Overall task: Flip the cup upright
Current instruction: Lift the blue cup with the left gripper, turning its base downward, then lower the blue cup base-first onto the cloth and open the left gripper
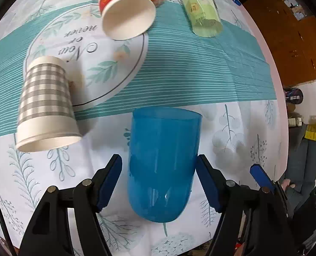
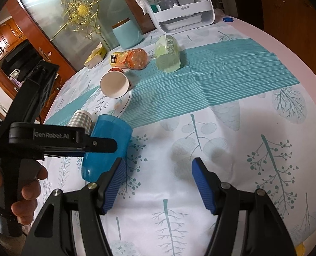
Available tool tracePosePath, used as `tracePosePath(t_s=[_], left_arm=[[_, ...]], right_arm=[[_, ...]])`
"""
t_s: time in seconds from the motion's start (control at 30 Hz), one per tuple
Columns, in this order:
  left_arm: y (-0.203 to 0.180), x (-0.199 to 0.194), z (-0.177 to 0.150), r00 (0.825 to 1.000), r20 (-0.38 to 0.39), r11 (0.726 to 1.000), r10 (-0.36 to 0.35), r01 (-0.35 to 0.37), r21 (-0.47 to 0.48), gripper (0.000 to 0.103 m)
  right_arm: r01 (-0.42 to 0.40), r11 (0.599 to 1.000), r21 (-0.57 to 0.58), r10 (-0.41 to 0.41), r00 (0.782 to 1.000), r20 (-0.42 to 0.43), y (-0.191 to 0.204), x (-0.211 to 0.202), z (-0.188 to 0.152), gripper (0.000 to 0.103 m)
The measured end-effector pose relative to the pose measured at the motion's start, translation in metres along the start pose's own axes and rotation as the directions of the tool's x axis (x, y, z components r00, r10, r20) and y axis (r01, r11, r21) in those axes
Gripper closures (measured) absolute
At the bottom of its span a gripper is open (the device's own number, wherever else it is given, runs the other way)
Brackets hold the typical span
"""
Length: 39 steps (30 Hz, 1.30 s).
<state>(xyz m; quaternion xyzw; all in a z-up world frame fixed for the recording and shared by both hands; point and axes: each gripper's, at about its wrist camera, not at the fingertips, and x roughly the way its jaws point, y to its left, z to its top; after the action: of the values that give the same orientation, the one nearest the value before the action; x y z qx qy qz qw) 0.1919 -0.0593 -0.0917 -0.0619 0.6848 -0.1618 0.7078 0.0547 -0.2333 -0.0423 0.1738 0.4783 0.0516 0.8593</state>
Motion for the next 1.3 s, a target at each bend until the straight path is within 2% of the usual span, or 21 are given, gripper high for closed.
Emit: tracePosePath(t_s=[0.2,0.3,0.5,0.8,1.0,1.3], left_arm=[[0.002,0.021,-0.001,0.998,-0.045,0.999,-0.043,0.042,-0.029,0.033],[0.003,0.017,-0.005,1.0,-0.014,0.999,-0.005,0.005,-0.045,0.034],[0.017,-0.005,-0.017,0.999,0.033,0.993,0.003,0.001,-0.117,0.034],[0.027,-0.011,-0.052,1.0,0.022,0.974,-0.007,0.011,-0.226,0.034],[0.019,0.002,-0.072,0.998,0.063,0.97,0.028,-0.012,-0.243,0.034],[0.003,0.011,-0.081,0.99,0.099,0.979,0.097,-0.077,-0.19,0.033]], right_arm=[[-0.001,1.0,0.016,0.001,1.0,-0.005,-0.003,0.0,0.0,0.038],[-0.001,1.0,0.015,0.001,1.0,-0.003,-0.004,-0.002,-0.001,0.038],[-0.003,1.0,0.014,0.003,1.0,0.002,-0.004,-0.005,-0.002,0.038],[-0.013,1.0,-0.013,0.012,1.0,-0.015,0.004,-0.002,-0.005,0.038],[-0.003,1.0,-0.016,0.003,1.0,-0.018,0.003,-0.003,-0.009,0.038],[0.011,1.0,-0.001,-0.011,0.999,-0.035,-0.005,-0.004,-0.015,0.037]])
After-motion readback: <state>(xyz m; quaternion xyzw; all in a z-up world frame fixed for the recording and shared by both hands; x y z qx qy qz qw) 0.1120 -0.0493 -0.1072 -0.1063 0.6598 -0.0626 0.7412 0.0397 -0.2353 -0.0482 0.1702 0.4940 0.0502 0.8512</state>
